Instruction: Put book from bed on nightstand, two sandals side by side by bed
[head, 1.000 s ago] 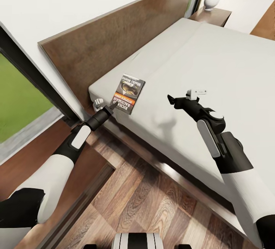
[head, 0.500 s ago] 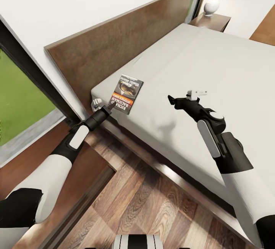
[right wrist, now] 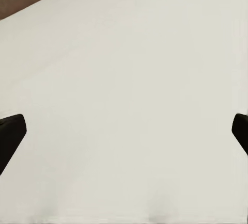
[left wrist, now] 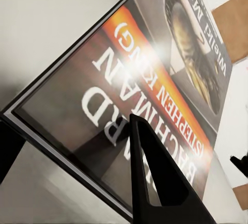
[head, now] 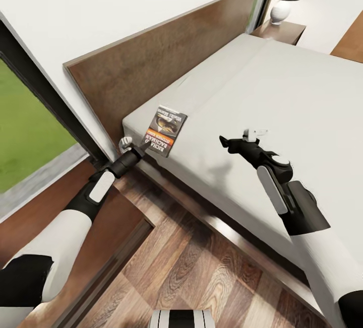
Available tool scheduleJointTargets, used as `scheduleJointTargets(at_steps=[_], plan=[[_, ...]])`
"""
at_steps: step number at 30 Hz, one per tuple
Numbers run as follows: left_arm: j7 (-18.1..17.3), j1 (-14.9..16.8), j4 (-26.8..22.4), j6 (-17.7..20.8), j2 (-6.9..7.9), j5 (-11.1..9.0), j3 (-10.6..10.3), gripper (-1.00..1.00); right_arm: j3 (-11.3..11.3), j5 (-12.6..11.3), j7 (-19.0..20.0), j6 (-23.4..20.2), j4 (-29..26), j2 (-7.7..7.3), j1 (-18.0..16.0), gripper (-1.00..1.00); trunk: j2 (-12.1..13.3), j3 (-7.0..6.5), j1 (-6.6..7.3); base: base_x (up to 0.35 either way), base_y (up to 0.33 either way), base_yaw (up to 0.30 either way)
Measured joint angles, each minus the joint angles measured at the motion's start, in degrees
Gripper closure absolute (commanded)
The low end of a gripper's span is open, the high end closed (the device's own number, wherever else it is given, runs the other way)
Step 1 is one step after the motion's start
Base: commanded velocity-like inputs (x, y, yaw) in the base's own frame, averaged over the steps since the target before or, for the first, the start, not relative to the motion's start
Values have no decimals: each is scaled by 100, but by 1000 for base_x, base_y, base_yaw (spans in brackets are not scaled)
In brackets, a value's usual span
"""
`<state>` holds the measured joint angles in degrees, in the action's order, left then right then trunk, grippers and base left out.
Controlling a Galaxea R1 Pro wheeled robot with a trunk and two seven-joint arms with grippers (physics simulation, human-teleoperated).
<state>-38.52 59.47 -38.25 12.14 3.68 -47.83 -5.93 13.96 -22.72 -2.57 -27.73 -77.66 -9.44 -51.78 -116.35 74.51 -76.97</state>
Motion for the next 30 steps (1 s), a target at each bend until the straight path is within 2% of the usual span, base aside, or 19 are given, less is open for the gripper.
scheduleJointTargets(at_steps=[9, 22, 30], plan=[[-30, -295, 30, 5, -51, 10, -4, 100, 233, 25, 10, -32, 291, -2, 291, -100, 0, 0, 0, 0, 0, 0], [-42, -722, 31, -1, -56, 8, -1, 100, 268, 39, 16, 3, 408, 0, 383, -100, 0, 0, 0, 0, 0, 0], [-38, -843, 12, 3, -57, -9, -2, 100, 272, 39, 25, 8, 408, 0, 383, -100, 319, -144, 176, 0, 0, 0]])
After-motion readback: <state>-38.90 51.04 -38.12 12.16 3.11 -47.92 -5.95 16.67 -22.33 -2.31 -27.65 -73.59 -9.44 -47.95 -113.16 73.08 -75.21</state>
